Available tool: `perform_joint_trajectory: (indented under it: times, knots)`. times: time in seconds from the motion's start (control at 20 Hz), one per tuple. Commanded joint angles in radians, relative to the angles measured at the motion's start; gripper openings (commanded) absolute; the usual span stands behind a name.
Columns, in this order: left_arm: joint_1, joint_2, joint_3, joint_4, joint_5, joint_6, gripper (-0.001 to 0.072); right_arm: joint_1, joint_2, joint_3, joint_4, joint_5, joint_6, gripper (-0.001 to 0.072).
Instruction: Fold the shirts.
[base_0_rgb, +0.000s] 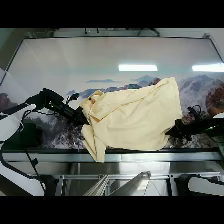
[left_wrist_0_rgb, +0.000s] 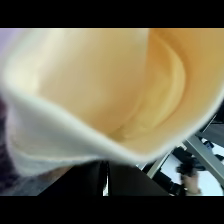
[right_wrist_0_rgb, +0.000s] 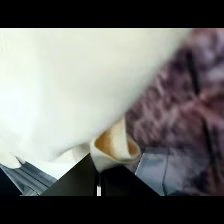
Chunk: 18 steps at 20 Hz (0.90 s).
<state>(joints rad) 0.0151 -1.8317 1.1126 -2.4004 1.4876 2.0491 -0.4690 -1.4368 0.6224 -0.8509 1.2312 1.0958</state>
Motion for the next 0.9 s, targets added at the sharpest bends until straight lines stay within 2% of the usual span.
perform_joint_trajectory:
  times: [0.0, 0.1, 0.2, 0.35, 0.45, 0.6, 0.7, 0.75, 0.85]
  knots:
    - [0.012, 0.052, 0.002, -0.035, 0.075, 0.041, 0.0021, 0.019, 0.083, 0.041, 0.074, 0.063, -0.074, 0.0018]
    - [0.051, 0.145, 0.002, -0.171, 0.133, 0.071, 0.0021, 0.019, 0.218, 0.146, 0.099, 0.178, -0.074, 0.0018]
    - [0.103, 0.274, 0.004, -0.306, 0.211, 0.082, 0.0021, -0.013, 0.376, 0.325, 0.197, 0.315, -0.071, 0.0018]
    - [0.204, 0.542, 0.103, -0.433, 0.286, 0.077, 0.0022, -0.136, 0.576, 0.624, 0.46, 0.327, -0.081, 0.0018]
    - [0.298, 0.741, 0.24, -0.517, 0.268, 0.071, 0.0023, -0.243, 0.675, 0.806, 0.611, 0.235, -0.133, 0.0018]
    - [0.531, 0.958, 0.555, -0.515, 0.223, 0.041, 0.0024, -0.356, 0.777, 1.0, 0.602, 0.032, -0.166, 0.0018]
    - [0.715, 1.015, 0.76, -0.494, 0.201, 0.042, 0.0025, -0.362, 0.816, 1.06, 0.544, -0.098, -0.176, 0.0018]
    - [0.761, 1.012, 0.835, -0.5, 0.188, 0.042, 0.0025, -0.363, 0.828, 1.069, 0.523, -0.156, -0.193, 0.0018]
    - [0.752, 0.951, 0.941, -0.5, 0.157, 0.02, 0.0025, -0.362, 0.836, 1.07, 0.489, -0.224, -0.208, 0.0018]
